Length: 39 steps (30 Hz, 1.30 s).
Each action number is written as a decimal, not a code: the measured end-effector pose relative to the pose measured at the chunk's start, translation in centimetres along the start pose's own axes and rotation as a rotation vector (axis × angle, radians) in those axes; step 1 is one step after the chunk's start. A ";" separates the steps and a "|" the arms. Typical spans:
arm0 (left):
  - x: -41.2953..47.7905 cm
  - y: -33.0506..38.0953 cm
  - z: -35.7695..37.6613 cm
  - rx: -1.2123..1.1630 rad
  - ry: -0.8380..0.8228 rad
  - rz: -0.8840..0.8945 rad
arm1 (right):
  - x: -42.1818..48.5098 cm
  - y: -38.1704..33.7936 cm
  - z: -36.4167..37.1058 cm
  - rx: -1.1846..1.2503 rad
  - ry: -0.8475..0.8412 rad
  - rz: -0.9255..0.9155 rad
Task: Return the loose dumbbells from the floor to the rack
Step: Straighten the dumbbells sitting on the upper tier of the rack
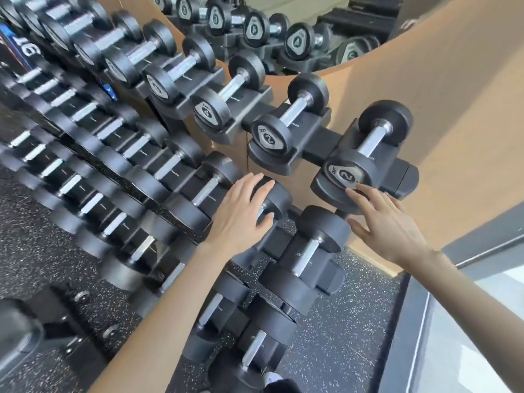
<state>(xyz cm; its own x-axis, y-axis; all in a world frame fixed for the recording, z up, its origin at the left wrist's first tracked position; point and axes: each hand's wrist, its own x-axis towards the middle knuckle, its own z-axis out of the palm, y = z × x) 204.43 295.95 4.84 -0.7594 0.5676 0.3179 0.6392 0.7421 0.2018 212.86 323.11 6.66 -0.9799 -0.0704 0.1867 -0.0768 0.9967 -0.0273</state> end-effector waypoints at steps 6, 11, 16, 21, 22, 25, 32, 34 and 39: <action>4.0 -0.1 1.6 -0.010 -0.074 0.198 | -0.8 1.0 0.0 -0.013 -0.044 0.207; 5.4 -1.2 2.4 -0.059 -0.134 0.305 | -1.3 -1.0 -0.1 -0.009 -0.055 0.351; 8.9 -1.9 2.0 -0.181 -0.099 0.319 | -0.3 -2.0 -0.5 -0.010 -0.046 0.471; 13.7 0.0 4.5 -0.222 -0.218 0.356 | 3.4 -0.7 -1.2 -0.030 -0.026 0.464; 14.6 0.3 5.2 -0.237 -0.234 0.350 | 4.7 -0.1 -1.3 -0.035 -0.049 0.486; 17.1 1.3 7.1 -0.265 -0.275 0.349 | 8.2 1.6 -1.4 -0.024 -0.124 0.550; 20.6 2.7 11.3 -0.702 -0.400 0.089 | 10.7 3.9 -0.6 -0.066 -0.133 0.498; 20.6 2.9 11.9 -0.657 -0.338 0.091 | 10.3 4.1 0.1 -0.099 -0.108 0.497; 20.9 3.5 10.5 -0.471 -0.320 0.285 | 8.6 4.7 1.3 -0.097 -0.039 0.491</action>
<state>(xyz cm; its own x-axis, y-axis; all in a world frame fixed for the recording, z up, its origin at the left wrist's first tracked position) 189.57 314.13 2.48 -0.5034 0.8525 0.1410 0.7513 0.3512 0.5588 203.80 327.13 6.87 -0.9024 0.4083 0.1375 0.4109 0.9116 -0.0106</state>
